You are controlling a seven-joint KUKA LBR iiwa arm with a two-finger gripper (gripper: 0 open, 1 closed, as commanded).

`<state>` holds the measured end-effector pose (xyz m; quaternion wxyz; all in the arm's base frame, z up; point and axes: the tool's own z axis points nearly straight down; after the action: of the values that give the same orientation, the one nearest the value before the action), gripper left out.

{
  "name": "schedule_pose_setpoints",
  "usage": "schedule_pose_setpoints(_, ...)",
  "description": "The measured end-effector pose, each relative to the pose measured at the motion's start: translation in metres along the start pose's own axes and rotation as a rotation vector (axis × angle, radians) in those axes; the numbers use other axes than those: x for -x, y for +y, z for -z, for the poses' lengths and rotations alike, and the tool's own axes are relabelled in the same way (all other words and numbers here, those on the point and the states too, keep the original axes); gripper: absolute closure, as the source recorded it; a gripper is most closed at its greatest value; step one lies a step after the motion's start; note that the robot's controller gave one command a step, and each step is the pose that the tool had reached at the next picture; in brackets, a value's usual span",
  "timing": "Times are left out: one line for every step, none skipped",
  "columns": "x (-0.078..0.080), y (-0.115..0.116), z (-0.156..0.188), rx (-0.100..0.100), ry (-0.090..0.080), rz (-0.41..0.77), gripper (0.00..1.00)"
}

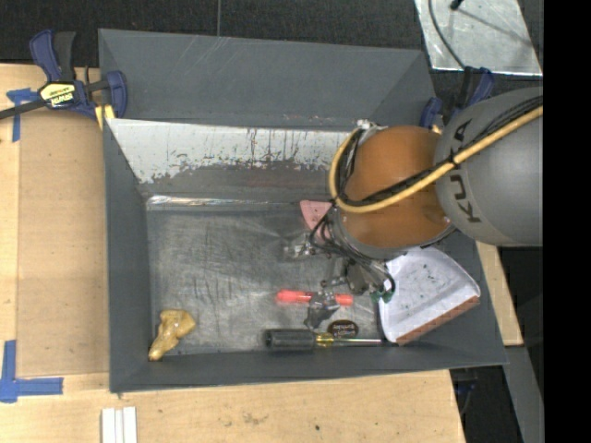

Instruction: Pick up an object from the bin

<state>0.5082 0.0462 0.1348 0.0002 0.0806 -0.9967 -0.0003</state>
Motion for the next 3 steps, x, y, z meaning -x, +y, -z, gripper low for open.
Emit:
schedule_pose_setpoints(-0.017, -0.045, 0.037, 0.001, 0.001, 0.038, 0.0)
schedule_pose_setpoints(-0.015, -0.052, 0.014, -0.007, -0.015, 0.05, 0.0)
schedule_pose_setpoints(-0.033, -0.069, -0.057, -0.003, -0.009, -0.059, 1.0)
